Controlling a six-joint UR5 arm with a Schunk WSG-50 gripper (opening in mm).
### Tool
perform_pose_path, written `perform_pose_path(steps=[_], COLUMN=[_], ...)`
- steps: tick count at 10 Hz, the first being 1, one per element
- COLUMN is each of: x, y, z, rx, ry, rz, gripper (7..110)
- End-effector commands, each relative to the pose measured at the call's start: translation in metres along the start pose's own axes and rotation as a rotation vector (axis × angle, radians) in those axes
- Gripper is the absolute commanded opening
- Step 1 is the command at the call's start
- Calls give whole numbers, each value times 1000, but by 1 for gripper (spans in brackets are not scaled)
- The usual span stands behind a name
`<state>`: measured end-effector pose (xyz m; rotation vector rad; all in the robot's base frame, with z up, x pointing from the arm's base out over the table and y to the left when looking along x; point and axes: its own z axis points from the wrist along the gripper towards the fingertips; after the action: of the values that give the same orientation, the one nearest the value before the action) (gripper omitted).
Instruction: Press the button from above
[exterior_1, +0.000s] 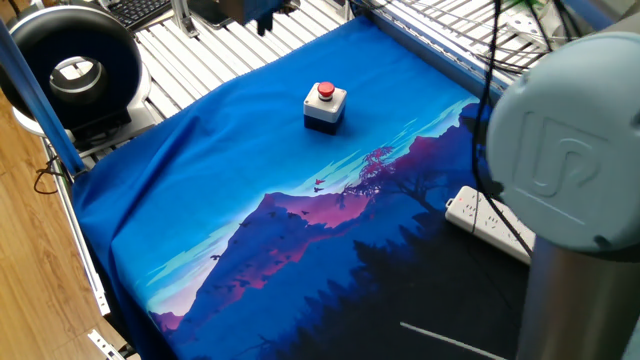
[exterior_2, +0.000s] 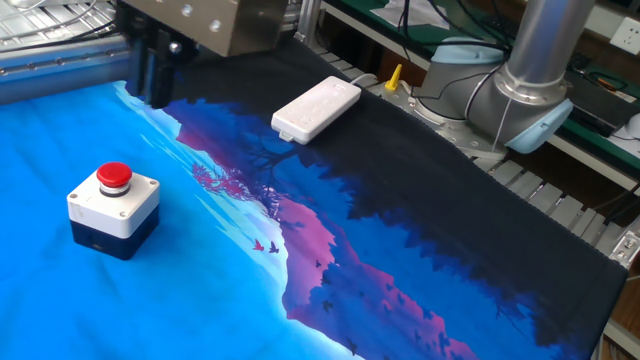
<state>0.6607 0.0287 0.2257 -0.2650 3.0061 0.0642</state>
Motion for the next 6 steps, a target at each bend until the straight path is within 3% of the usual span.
perform_pose_path(steps=[1, 3, 5, 6], x=[29, 37, 36, 35], y=[-15, -30, -48, -48], z=[22, 35, 39, 39], rx=[-43, -39, 11, 8], ry=[-7, -19, -19, -28], rz=[-11, -42, -75, -84], gripper=[7, 7, 7, 7])
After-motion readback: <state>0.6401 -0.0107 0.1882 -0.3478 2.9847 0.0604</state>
